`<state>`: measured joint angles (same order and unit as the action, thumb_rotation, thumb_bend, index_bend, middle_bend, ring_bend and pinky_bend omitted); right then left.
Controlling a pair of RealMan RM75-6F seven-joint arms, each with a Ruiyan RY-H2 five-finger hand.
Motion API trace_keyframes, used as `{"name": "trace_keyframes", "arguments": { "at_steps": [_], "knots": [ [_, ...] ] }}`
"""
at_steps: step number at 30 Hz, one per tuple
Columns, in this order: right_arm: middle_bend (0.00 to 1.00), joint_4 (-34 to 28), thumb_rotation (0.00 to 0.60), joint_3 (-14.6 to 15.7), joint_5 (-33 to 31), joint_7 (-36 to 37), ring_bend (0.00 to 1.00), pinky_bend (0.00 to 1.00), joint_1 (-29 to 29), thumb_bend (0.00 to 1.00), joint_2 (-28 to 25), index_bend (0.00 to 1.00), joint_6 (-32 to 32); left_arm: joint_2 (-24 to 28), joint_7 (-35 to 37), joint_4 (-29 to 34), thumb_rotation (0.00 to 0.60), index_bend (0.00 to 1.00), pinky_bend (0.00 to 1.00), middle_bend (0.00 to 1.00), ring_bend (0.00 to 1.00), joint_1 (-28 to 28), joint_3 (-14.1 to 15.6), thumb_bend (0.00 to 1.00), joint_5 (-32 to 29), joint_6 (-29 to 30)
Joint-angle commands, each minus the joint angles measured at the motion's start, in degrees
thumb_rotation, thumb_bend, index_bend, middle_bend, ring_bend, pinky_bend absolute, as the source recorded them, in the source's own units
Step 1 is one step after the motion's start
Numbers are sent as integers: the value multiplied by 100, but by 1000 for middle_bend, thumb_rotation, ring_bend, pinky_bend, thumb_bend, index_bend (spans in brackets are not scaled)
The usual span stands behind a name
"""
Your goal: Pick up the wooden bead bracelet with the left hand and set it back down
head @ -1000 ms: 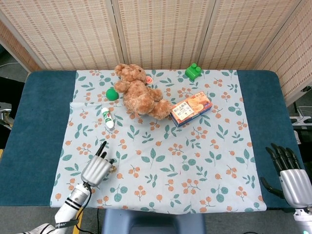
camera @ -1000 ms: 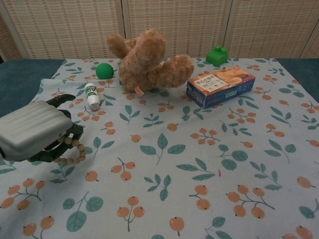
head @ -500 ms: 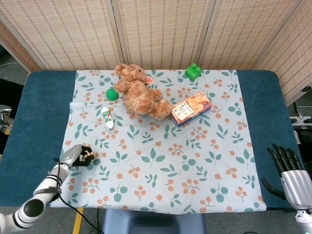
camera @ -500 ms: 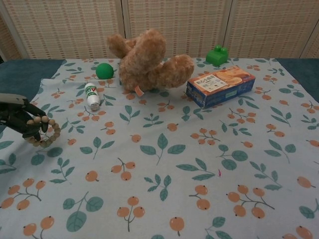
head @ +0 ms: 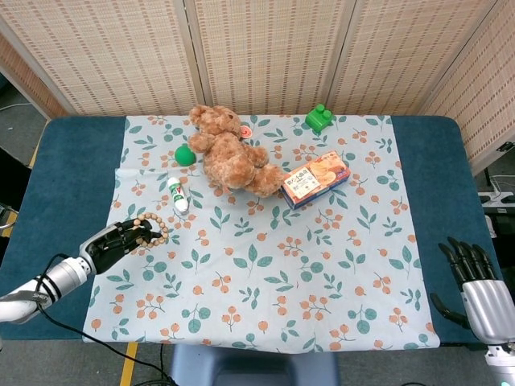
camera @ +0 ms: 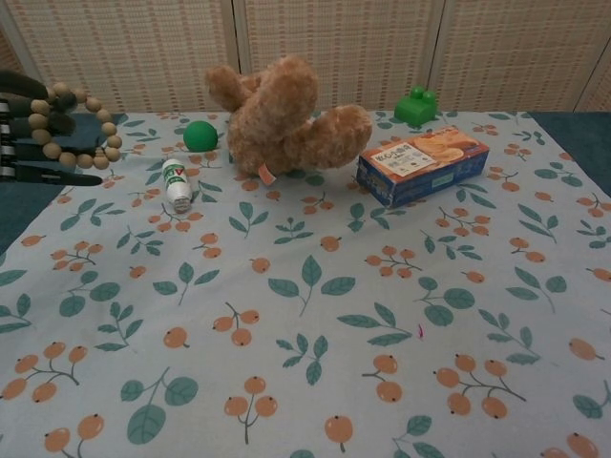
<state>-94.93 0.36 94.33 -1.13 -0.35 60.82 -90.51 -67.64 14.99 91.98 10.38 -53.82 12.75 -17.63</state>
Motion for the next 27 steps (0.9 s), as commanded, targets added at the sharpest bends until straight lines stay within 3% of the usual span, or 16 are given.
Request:
{"name": "trace_keyframes", "arguments": {
  "at_steps": [1,4,6,8,11,17,22,27],
  "knots": [
    [0,-1,552,1,2,14,0,0,2,238,-8,0,3,-360,-212,-167,537,443,0,548,255,-245,-216,532,348,100],
    [0,0,552,6,15,25,0,0,3,238,-11,0,3,-558,-466,-82,545,442,0,548,250,-373,-183,532,749,447],
    [0,11,552,18,83,69,0,0,13,238,-12,0,-14,-718,-725,31,506,439,0,545,241,-476,-116,521,1121,716],
    [0,33,551,31,142,110,0,0,10,238,-7,0,-49,-869,-852,113,438,428,0,536,227,-582,-74,480,1353,837],
    [0,45,552,50,183,70,0,0,-11,238,9,0,-86,-1052,-819,127,277,428,0,527,217,-653,-12,440,1532,823],
    [0,21,551,43,125,15,0,0,-8,238,11,0,-41,-1192,-479,-62,185,467,0,545,217,-518,172,424,1672,752],
    [0,15,551,30,100,18,0,0,-4,238,2,0,-33,-1140,-259,-117,194,531,0,562,223,-370,386,420,1848,784],
    [0,14,551,25,90,8,0,0,-3,238,6,0,-30,-1063,-31,-1,303,605,0,578,233,-327,479,484,1954,912]
  ]
}}
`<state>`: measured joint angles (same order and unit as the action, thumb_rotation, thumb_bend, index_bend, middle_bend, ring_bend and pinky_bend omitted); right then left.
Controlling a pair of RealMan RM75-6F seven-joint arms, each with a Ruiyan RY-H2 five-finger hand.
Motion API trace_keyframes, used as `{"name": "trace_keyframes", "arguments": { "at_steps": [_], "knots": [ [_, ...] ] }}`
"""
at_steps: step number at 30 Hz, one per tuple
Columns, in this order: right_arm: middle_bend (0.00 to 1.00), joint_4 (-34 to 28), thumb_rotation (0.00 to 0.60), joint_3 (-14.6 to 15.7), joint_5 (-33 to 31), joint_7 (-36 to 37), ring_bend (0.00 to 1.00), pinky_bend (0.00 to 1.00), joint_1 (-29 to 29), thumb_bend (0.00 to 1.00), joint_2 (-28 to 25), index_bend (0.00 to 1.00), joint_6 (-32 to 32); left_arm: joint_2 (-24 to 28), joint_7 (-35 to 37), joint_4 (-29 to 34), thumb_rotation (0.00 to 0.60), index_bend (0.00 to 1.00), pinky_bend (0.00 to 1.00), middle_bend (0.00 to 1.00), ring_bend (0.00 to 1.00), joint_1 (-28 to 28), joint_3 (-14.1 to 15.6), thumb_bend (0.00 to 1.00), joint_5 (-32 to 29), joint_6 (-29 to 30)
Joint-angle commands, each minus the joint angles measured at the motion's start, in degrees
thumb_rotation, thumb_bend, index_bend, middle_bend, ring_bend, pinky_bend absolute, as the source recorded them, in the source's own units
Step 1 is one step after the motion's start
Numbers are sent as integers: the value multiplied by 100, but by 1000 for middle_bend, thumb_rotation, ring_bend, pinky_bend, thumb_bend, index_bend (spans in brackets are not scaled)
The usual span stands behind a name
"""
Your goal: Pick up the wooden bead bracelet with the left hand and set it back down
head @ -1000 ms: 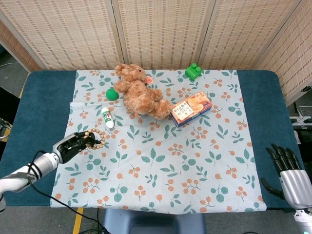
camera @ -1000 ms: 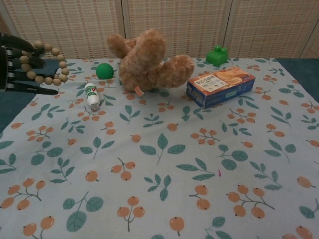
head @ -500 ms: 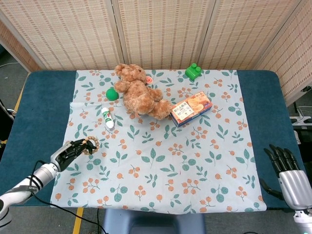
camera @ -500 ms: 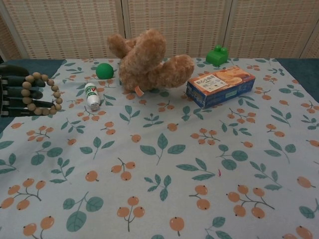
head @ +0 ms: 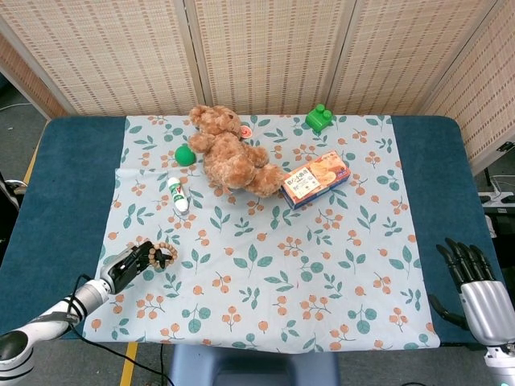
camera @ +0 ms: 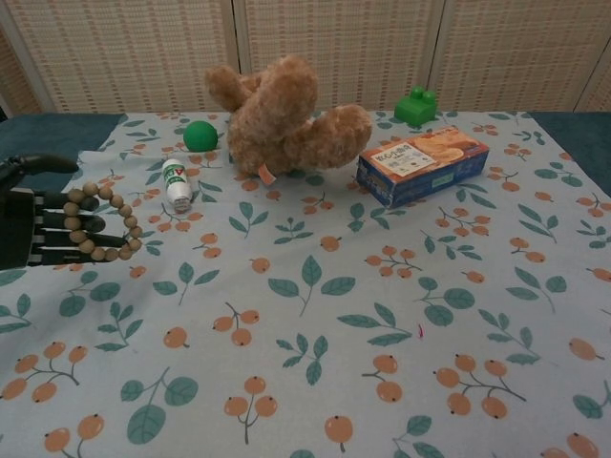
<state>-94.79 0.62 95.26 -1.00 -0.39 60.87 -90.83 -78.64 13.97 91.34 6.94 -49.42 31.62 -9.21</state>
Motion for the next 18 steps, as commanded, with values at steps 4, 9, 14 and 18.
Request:
{"name": "trace_keyframes", "arguments": {
  "at_steps": [4,9,14,18],
  "knots": [
    [0,-6,551,2,-2,-21,0,0,3,238,8,0,13,65,149,144,306,592,0,578,235,-2,35,495,180,113],
    [0,-10,552,10,18,-42,0,0,-3,238,14,0,2,69,287,138,305,600,0,578,235,0,51,546,267,117],
    [0,-3,551,1,4,-36,0,0,-5,238,13,0,-5,53,392,127,304,606,0,578,234,-11,40,652,319,62],
    [0,-3,551,3,7,-37,0,0,-3,238,14,0,1,43,441,140,306,603,0,578,235,-17,14,733,373,25]
  ]
}}
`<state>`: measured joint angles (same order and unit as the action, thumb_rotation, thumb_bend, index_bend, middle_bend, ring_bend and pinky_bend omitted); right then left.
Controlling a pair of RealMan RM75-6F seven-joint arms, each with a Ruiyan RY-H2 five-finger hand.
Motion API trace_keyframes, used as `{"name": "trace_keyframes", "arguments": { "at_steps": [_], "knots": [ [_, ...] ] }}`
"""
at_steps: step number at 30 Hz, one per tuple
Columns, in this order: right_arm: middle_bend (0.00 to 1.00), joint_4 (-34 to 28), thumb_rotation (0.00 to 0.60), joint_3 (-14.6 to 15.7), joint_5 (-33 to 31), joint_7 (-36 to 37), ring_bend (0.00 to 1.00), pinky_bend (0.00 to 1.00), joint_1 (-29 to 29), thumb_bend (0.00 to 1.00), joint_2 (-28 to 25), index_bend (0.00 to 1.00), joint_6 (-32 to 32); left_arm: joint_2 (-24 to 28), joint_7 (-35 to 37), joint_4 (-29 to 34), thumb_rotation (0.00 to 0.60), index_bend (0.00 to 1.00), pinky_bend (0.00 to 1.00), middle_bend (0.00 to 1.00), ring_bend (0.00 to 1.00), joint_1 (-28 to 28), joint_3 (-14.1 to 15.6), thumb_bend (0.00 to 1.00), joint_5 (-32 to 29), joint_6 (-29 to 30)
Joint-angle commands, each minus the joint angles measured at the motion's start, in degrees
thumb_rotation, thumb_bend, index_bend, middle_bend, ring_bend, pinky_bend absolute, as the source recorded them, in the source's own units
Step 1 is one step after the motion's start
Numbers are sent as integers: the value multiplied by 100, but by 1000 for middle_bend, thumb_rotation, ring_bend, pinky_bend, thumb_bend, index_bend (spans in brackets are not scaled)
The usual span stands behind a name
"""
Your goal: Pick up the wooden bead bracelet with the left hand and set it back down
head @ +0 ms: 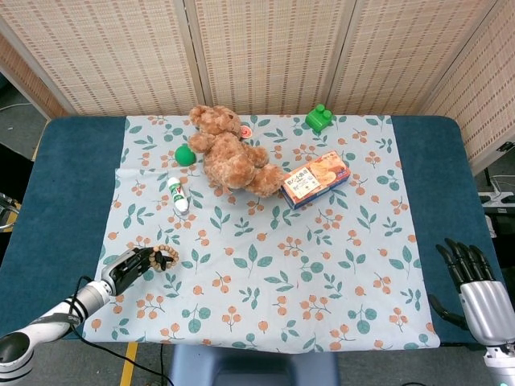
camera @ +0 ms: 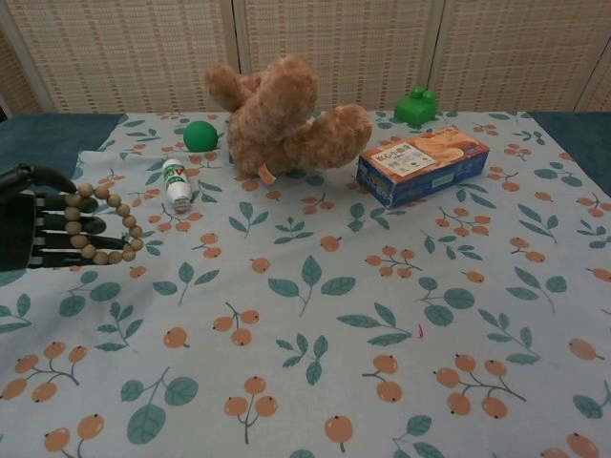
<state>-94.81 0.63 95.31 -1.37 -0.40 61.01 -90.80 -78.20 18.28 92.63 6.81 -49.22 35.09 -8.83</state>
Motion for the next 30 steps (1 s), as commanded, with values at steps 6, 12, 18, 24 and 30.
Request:
{"name": "trace_keyframes", "arguments": {
  "at_steps": [6,12,18,24,30],
  "knots": [
    [0,-2,551,4,18,-11,0,0,-13,238,5,0,-29,-24,16,54,355,599,0,577,234,-37,-58,875,109,-80],
    [0,4,551,-3,5,-1,0,0,-13,238,0,0,-27,-92,-188,84,503,565,0,571,234,-112,-163,989,281,-166],
    [0,-1,552,-8,-35,-43,0,0,3,238,10,0,29,-165,-259,98,407,529,0,555,229,-156,-209,749,349,-150],
    [0,-35,550,13,-20,-75,0,0,6,238,7,0,53,-107,-262,215,290,522,0,553,227,-203,-221,557,392,-159],
    [0,-36,551,32,42,-36,0,0,-30,238,-11,0,-30,-59,-185,208,200,522,0,551,227,-135,-87,466,397,-171]
  ]
}}
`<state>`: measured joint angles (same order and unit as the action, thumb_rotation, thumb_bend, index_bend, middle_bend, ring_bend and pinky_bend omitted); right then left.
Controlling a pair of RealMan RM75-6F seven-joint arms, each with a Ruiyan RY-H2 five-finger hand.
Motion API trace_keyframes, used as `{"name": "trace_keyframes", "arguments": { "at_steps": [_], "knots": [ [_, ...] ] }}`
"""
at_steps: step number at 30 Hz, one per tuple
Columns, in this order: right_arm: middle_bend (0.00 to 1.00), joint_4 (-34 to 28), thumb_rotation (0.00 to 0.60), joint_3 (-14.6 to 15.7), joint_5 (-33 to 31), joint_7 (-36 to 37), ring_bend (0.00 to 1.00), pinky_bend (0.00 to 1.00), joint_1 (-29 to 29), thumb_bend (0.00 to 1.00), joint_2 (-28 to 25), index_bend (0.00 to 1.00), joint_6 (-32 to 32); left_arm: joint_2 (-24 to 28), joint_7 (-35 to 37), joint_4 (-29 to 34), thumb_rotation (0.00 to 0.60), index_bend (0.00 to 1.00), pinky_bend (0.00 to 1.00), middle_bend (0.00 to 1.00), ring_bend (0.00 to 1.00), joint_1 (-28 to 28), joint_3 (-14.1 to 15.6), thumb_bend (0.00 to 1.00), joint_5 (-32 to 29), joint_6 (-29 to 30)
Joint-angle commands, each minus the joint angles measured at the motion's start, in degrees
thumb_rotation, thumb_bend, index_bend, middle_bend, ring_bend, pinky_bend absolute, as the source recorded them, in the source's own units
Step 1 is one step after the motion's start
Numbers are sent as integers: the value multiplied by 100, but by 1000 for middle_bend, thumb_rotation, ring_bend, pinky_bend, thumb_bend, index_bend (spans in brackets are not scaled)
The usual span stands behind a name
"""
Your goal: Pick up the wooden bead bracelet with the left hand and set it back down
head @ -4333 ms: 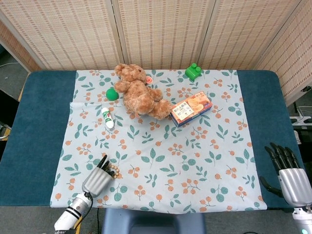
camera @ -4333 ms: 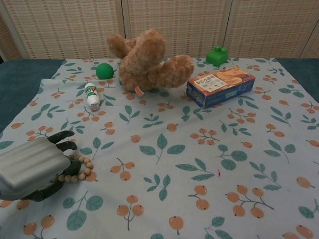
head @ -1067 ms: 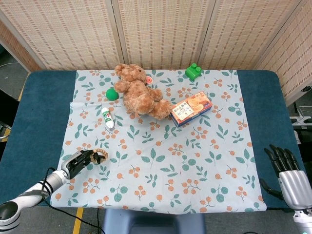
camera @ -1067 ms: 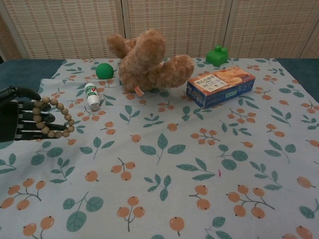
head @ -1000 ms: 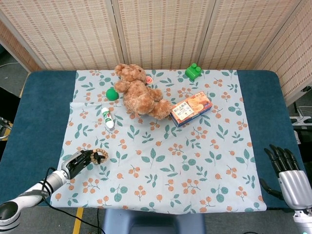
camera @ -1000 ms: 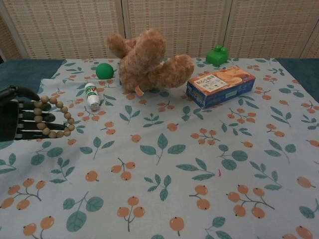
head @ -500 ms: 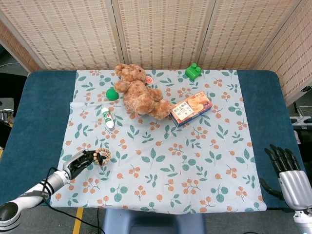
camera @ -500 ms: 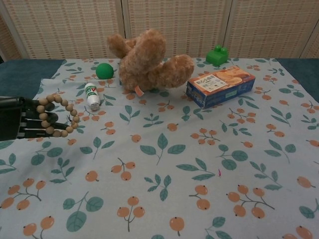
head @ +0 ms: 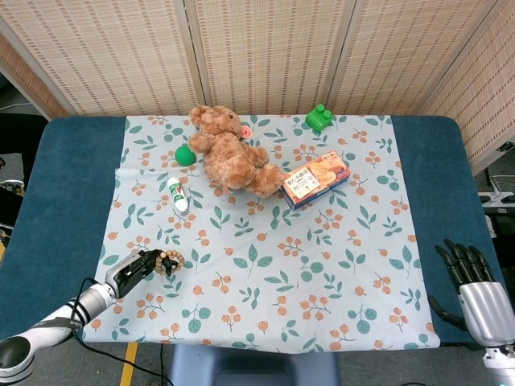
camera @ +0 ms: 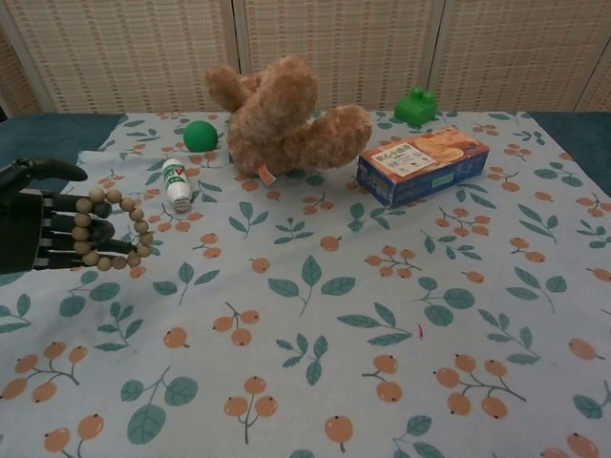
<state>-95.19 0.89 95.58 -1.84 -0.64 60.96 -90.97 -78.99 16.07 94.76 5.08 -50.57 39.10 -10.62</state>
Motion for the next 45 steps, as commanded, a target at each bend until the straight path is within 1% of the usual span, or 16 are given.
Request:
{"name": "trace_keyframes", "arguments": {
  "at_steps": [1,8,10,12,15,17,31,36,38,40,42,43,45],
  "knots": [
    [0,7,552,8,24,16,0,0,-10,238,-8,0,-23,28,45,-7,195,527,0,551,227,53,69,463,2,14],
    [0,25,551,-3,11,70,0,0,-14,238,-29,0,-38,87,137,-6,193,581,0,557,228,187,240,461,56,173],
    [0,24,552,-3,8,78,0,0,-13,238,-32,0,-34,108,136,-11,202,589,0,562,229,235,302,462,105,224],
    [0,25,550,-6,6,78,0,0,-13,238,-32,0,-35,123,152,-14,239,600,0,569,232,271,350,463,134,276],
    [0,23,551,-9,-1,72,0,0,-15,238,-32,0,-35,152,190,-14,325,614,0,575,236,329,425,463,177,350],
    [0,24,552,-10,-2,72,0,0,-16,238,-31,0,-38,162,223,-11,349,615,0,577,236,352,451,460,184,371],
    [0,22,552,-18,-12,76,0,0,-18,239,-34,0,-36,186,429,-24,373,625,0,585,243,444,536,487,203,417],
    [0,24,550,-20,-12,87,0,0,-21,238,-38,0,-42,186,462,-6,380,635,0,589,244,439,548,550,230,456],
    [0,24,551,-19,-9,87,0,0,-22,238,-38,0,-45,181,474,-3,375,636,0,589,244,438,548,606,241,457],
    [0,23,551,-18,-8,86,0,0,-23,238,-38,0,-46,180,477,-2,374,636,0,589,244,436,548,641,247,456],
    [0,22,552,-18,-7,84,0,0,-24,238,-38,0,-48,179,480,1,365,634,0,590,244,433,545,702,250,455],
    [0,21,550,-19,-6,85,0,0,-25,238,-39,0,-52,174,485,4,355,629,0,588,244,429,541,767,248,452],
    [0,21,551,-23,-9,89,0,0,-33,238,-39,0,-67,156,504,17,336,618,0,585,244,405,507,844,235,414]
  ]
}}
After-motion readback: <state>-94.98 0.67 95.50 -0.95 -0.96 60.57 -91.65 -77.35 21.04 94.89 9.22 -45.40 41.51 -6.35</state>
